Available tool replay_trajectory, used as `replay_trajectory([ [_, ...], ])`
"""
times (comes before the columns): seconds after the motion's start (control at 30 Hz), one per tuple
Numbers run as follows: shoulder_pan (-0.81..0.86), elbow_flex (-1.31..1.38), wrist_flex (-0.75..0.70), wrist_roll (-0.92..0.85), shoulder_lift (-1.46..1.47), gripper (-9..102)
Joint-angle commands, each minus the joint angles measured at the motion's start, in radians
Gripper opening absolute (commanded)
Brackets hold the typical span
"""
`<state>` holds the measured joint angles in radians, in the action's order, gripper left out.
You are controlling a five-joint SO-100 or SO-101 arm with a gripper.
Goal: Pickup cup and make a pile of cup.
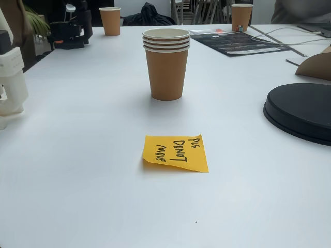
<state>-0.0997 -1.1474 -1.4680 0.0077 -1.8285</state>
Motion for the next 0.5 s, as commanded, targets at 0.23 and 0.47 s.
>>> replay_trajectory([
  [0.23, -0.195, 0.084, -0.012, 0.008, -0.094, -7],
  [0.47, -0.218, 0.074, -0.015, 0.008, -0.077, -7],
])
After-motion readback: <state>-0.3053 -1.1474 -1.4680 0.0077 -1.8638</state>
